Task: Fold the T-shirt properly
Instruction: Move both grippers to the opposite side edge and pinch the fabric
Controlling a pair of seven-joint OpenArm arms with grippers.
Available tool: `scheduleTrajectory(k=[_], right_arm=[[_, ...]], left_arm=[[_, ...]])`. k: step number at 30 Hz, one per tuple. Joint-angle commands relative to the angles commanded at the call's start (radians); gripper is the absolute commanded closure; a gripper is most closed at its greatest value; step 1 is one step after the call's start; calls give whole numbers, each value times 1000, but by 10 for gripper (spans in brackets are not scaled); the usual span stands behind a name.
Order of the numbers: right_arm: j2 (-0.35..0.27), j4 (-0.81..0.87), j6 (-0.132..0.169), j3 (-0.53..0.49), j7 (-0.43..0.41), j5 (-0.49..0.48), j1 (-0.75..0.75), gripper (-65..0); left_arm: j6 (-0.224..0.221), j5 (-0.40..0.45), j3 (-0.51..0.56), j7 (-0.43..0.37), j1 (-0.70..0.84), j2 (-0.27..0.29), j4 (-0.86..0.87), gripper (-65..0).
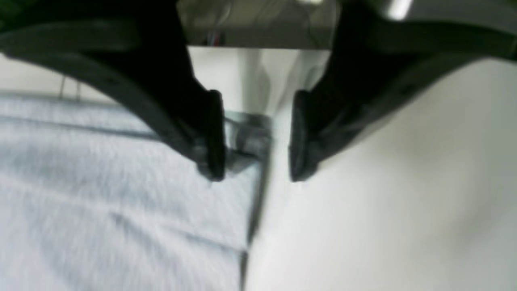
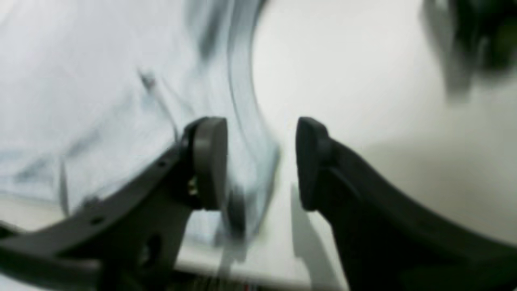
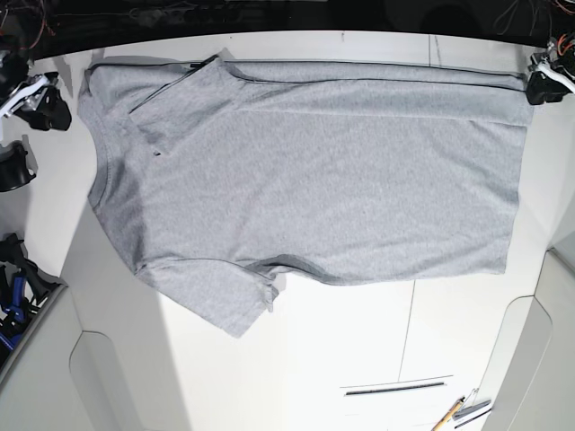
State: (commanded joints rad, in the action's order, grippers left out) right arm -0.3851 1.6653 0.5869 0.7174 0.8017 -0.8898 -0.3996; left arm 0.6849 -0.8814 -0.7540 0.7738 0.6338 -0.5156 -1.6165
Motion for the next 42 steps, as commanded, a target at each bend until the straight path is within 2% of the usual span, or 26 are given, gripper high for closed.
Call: scheduleTrajectory(k=[2, 6, 9, 15, 18, 20, 23, 27, 30, 35, 42], right_arm=[[0, 0, -5, 0, 0, 16, 53, -276], [0, -2, -8, -3, -6, 44, 169, -290], [0, -3, -27, -21, -23, 92, 256, -351], [0, -55, -45, -107, -85, 220, 415, -352], [0, -149, -61, -166, -113, 267, 500, -352], [0, -243, -67, -199, -143, 298, 562, -352], [0, -399, -66, -231, -186, 311, 658, -352], [0, -565, -57, -251, -235, 311, 750, -352], [1, -658, -55, -253, -251, 311, 801, -352], [1, -762, -55, -253, -290, 371, 840, -352], [4, -838, -55, -253, -313, 378, 842, -352]], left_arm=[[0, -30, -62, -16, 0, 0, 0, -396], [0, -76, -148, -48, -3, -2, 0, -396], [0, -76, -153, -61, -5, -23, 0, -396], [-16, -51, -150, -64, -113, -68, 0, -396], [-34, -2, -128, -92, -187, -104, 0, -396], [-77, 48, -93, -124, -233, -126, 2, -396], [-114, 141, 6, -175, -317, -159, 36, -396], [-117, 214, 174, -227, -468, -192, 188, -396], [-116, 225, 286, -240, -610, -194, 334, -396], [-116, 229, 440, -260, -813, -193, 572, -396], [-109, 229, 536, -288, -986, -161, 793, -396]])
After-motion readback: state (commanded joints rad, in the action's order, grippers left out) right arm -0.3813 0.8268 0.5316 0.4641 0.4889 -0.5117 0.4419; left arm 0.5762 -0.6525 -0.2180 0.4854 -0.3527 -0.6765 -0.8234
